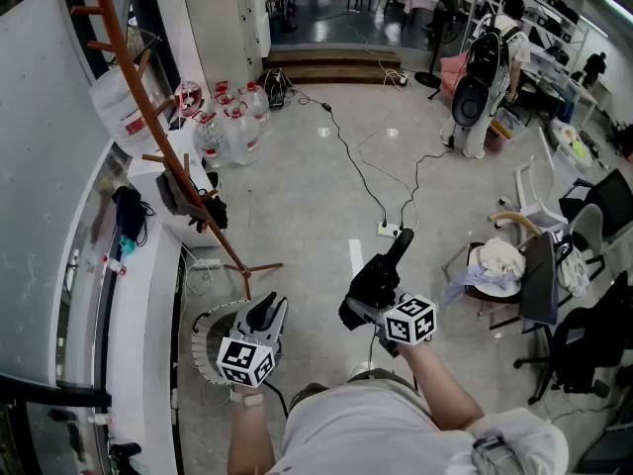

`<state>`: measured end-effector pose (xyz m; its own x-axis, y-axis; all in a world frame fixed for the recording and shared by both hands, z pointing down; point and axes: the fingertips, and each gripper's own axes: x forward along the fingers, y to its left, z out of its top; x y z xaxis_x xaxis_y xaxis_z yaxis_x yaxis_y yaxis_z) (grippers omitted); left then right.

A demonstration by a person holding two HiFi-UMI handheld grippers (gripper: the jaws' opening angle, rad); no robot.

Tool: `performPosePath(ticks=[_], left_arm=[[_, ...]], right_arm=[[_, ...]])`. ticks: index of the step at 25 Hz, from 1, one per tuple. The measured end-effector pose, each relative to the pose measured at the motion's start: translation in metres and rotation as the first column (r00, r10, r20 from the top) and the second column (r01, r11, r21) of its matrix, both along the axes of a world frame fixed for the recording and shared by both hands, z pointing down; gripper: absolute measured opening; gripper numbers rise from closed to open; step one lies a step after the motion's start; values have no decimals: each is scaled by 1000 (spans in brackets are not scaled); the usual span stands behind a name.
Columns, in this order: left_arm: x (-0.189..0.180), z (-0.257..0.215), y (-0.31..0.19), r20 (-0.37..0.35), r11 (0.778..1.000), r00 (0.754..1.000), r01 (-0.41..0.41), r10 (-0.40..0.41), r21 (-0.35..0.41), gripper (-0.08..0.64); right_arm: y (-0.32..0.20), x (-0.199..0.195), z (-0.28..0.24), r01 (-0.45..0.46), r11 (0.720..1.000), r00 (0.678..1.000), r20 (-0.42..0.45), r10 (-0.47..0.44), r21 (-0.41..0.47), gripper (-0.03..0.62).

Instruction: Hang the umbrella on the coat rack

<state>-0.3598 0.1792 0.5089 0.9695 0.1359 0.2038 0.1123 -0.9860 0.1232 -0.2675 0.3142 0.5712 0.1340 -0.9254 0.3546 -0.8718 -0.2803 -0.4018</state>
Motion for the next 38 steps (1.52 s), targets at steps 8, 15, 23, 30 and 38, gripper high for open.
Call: performPosePath(ticks=[8, 15, 23, 30, 38], left_arm=[[68, 7, 75, 29, 999, 999, -38, 38, 8, 78], [111, 23, 125, 89, 998, 994, -68, 68, -2, 78], [147, 40, 116, 128, 996, 988, -90, 91, -15, 78], [210, 47, 70, 112, 992, 986, -119, 124, -50, 78], [291, 52, -14, 119, 985, 979, -160, 167, -67, 78]], right_arm=[[66, 57, 5, 12, 1000, 1000, -15, -12, 5, 258], [111, 100, 10, 4, 1000, 998, -61, -5, -21, 259], [120, 133, 32, -46, 998, 999, 1, 46, -51, 259], [81, 183, 41, -62, 994, 998, 4, 63, -93, 259], [2, 262, 43, -88, 988, 996, 12, 91, -130, 259]])
